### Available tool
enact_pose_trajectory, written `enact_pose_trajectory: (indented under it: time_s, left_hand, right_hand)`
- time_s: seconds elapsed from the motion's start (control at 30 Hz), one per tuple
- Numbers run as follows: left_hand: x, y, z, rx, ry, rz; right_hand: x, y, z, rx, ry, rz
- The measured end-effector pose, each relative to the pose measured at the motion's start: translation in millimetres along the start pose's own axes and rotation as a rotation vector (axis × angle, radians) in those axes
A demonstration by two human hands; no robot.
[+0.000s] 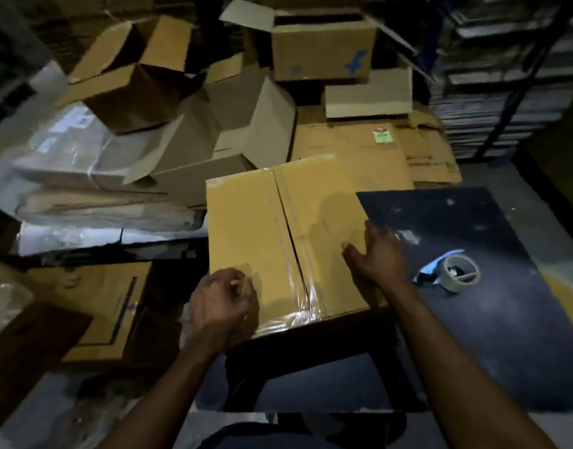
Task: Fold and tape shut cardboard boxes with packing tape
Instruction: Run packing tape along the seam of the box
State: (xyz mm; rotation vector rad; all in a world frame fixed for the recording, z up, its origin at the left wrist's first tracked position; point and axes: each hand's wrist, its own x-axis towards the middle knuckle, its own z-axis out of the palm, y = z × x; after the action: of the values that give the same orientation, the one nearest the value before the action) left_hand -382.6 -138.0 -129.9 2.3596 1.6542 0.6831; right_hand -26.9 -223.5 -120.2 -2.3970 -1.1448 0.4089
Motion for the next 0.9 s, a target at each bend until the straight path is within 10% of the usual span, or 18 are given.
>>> enact_pose_trajectory:
  time_s: [0.17, 0.33, 0.47, 0.9]
  left_hand:
    - [2.5, -12.2, 12.4, -0.08, -0.17, -0.136]
    - [-66.2, 0.9, 15.4, 0.031, -0.113, 0.617]
    - [-91.1, -24.1, 43.9, 0.076, -0.066, 0.9]
    - [-70.5, 30.3, 47.1, -0.149, 0.025, 0.776]
  right_hand:
    - [-15.9, -4.3, 17.1, -0.188, -0.089, -0.004]
    - [-82.6, 1.5, 9.5, -0.344, 0.048, -0.471]
    - [-147.8, 31.7, 49.3, -0.444, 0.051, -0.927]
    - [-108.2, 72.5, 17.5, -0.258, 0.198, -0.983]
